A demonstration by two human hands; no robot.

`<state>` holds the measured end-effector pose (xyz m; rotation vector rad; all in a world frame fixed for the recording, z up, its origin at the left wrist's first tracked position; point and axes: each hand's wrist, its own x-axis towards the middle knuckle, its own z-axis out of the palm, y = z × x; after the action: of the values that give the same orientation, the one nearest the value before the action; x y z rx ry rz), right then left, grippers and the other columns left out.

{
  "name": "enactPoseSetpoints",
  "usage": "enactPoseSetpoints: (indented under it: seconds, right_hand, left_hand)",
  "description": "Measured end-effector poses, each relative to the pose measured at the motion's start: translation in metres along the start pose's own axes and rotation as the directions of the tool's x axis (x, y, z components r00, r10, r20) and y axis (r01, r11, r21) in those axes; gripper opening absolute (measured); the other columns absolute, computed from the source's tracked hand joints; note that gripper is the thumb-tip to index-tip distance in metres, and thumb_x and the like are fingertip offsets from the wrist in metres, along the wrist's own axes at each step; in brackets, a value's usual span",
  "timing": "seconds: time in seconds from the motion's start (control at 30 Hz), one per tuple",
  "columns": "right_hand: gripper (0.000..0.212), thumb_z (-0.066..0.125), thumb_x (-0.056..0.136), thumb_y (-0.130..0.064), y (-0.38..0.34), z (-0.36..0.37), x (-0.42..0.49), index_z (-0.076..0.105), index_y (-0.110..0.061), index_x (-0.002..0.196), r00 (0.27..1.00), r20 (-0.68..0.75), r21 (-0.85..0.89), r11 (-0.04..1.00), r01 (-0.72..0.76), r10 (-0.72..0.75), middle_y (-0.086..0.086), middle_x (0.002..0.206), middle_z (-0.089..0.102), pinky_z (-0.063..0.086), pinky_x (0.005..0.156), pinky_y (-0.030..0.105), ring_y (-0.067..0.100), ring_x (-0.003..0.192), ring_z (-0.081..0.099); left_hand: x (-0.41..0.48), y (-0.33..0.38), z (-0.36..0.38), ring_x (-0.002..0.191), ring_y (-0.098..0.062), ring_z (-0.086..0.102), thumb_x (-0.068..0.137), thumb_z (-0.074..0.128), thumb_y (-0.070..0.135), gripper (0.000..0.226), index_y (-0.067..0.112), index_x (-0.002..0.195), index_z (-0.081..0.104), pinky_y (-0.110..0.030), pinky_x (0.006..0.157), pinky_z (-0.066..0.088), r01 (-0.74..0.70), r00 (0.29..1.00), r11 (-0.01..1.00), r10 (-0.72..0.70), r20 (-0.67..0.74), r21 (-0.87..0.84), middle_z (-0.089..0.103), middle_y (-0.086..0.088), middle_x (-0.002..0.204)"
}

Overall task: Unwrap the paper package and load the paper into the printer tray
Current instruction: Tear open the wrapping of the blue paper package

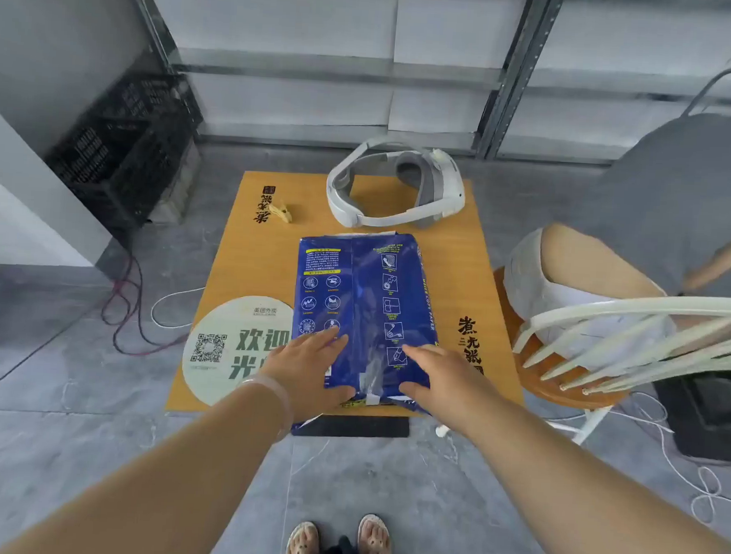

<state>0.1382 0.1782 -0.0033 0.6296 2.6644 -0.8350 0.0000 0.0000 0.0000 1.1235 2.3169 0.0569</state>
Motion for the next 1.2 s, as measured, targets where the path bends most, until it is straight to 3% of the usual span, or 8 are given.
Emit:
enactPoseSetpoints:
  seconds: [0.13,0.37,0.53,0.67,0.87,1.07,1.2]
  right_hand:
    - [0.057,0.055,0.089,-0.041,0.001,0.02,0.023,0.038,-0.026,0.141,0.999,-0.025,-0.083,0.995,-0.046,0.044,-0.006,0.139,0.046,0.044,0.098,0.033,0.016,0.124,0.041]
    - [0.054,0.058,0.089,-0.038,-0.002,0.04,0.06,0.043,-0.027,0.139,0.976,-0.214,-0.147,0.987,-0.056,0.023,-0.004,0.13,0.045,0.042,0.095,0.033,0.02,0.117,0.041]
    - [0.045,0.065,0.085,-0.035,-0.004,0.049,0.063,0.057,-0.028,0.128,0.942,-0.335,-0.09,0.994,-0.06,0.026,-0.004,0.119,0.052,0.045,0.092,0.033,0.02,0.11,0.046]
    - [0.034,0.069,0.082,-0.033,-0.001,0.054,0.06,0.068,-0.025,0.115,0.911,-0.412,-0.021,0.999,-0.033,0.021,-0.003,0.112,0.059,0.048,0.088,0.034,0.021,0.103,0.051]
    - [0.02,0.074,0.079,-0.031,0.002,0.056,0.062,0.076,-0.023,0.097,0.891,-0.452,0.039,0.999,-0.023,0.038,-0.002,0.105,0.062,0.05,0.085,0.031,0.02,0.099,0.054]
    - [0.034,0.073,0.079,-0.034,0.004,0.054,0.062,0.071,-0.021,0.11,0.901,-0.429,0.072,0.997,-0.035,0.062,-0.002,0.107,0.061,0.048,0.089,0.028,0.017,0.104,0.053]
    - [0.023,0.074,0.078,-0.033,0.002,0.056,0.062,0.076,-0.021,0.097,0.89,-0.446,0.097,0.994,-0.054,0.092,-0.001,0.1,0.062,0.047,0.085,0.027,0.017,0.099,0.054]
  left_hand:
    - [0.022,-0.016,0.019,0.146,-0.014,0.001,0.087,0.043,0.057,0.079,0.029,0.149,0.003,-0.043,0.116,0.014,-0.064,0.997,0.992,0.069,-0.046,0.107,-0.004,0.014,0.159]
    - [0.052,-0.023,0.042,0.146,-0.014,0.0,0.087,0.033,0.061,0.076,0.031,0.149,0.0,-0.04,0.116,0.009,-0.153,0.977,0.96,0.183,-0.111,0.236,-0.004,0.015,0.159]
    - [0.052,-0.031,0.04,0.143,-0.015,0.016,0.08,0.035,0.068,0.081,0.034,0.148,0.009,-0.042,0.112,0.021,-0.178,0.959,0.948,0.227,-0.168,0.264,0.001,0.017,0.159]
    - [0.057,-0.03,0.036,0.142,-0.014,0.015,0.078,0.031,0.071,0.081,0.035,0.148,0.009,-0.042,0.111,0.021,-0.181,0.965,0.935,0.229,-0.131,0.307,0.006,0.018,0.158]
    - [0.058,-0.028,0.035,0.141,-0.014,0.015,0.074,0.031,0.073,0.083,0.036,0.147,0.013,-0.043,0.109,0.022,-0.174,0.969,0.94,0.218,-0.12,0.294,0.01,0.019,0.158]
    - [0.061,-0.031,0.035,0.141,-0.014,0.015,0.075,0.033,0.072,0.083,0.037,0.147,0.012,-0.044,0.109,0.021,-0.187,0.967,0.94,0.228,-0.117,0.284,0.01,0.019,0.158]
    - [0.062,-0.031,0.035,0.141,-0.014,0.015,0.075,0.033,0.073,0.083,0.037,0.147,0.012,-0.044,0.109,0.021,-0.191,0.967,0.941,0.23,-0.114,0.278,0.011,0.02,0.157]
